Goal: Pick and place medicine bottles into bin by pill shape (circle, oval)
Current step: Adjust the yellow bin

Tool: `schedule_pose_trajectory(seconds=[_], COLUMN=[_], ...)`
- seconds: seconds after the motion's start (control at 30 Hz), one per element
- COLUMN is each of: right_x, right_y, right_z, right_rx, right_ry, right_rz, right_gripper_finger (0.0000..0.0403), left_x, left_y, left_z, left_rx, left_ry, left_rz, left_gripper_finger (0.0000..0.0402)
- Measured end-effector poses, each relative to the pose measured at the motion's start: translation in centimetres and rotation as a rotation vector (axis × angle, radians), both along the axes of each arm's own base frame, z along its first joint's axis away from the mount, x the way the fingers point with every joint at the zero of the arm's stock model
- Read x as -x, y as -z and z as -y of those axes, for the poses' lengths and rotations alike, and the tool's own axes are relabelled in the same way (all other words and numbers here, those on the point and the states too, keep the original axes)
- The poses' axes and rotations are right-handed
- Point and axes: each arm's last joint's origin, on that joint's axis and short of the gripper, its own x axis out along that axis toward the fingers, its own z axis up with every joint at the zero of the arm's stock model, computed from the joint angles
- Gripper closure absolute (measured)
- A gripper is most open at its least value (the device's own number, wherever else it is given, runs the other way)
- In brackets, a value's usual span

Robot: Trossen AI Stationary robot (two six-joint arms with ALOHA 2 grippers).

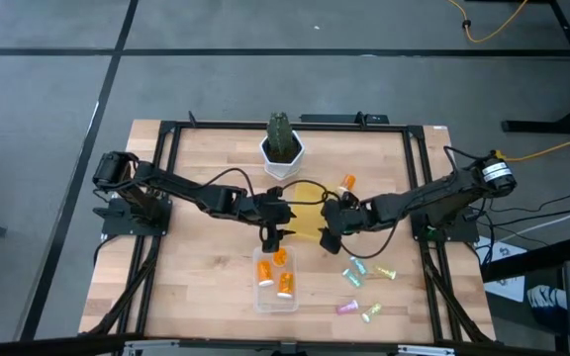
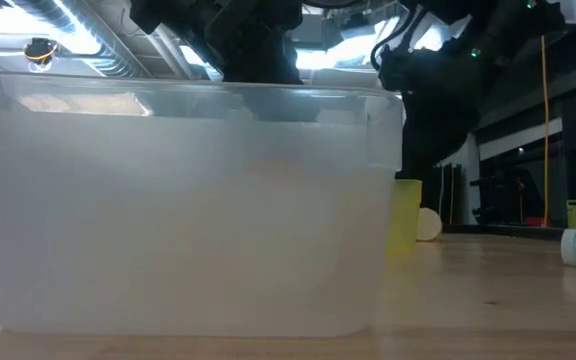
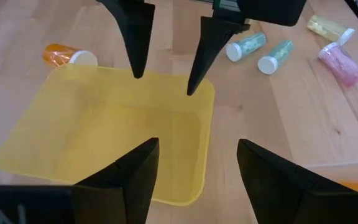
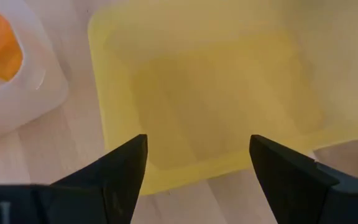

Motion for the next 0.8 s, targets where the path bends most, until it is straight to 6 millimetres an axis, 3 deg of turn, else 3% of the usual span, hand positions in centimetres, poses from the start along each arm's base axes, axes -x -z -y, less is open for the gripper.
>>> schedule_pose_trajectory(seconds=[0.13,0.33,0.53,0.8], right_x=[-0.1,-0.5,-1.6,-0.8], right_y=[-0.1,-1.2,-4.5,-9.7], right_z=[0.0,-0.5,-1.8,-5.1], right_rx=[0.049,0.080,0.141,0.073], right_ry=[-0.028,-0.067,-0.115,-0.125], right_rz=[0.005,0.024,0.083,0.053], right_gripper_finger=[0.0118,0.0118,0.0118,0.0118], left_x=[0.6,2.3,1.9,1.0], left_y=[0.7,2.2,2.1,3.8], left_z=[-0.1,-1.2,-2.3,-2.4], left_rx=[-0.048,-0.109,-0.098,-0.069], left_ry=[0.015,-0.109,-0.158,-0.136], left_rz=[-0.092,-0.326,-0.296,-0.311], left_gripper_finger=[0.0190,0.0190,0.0190,0.0190])
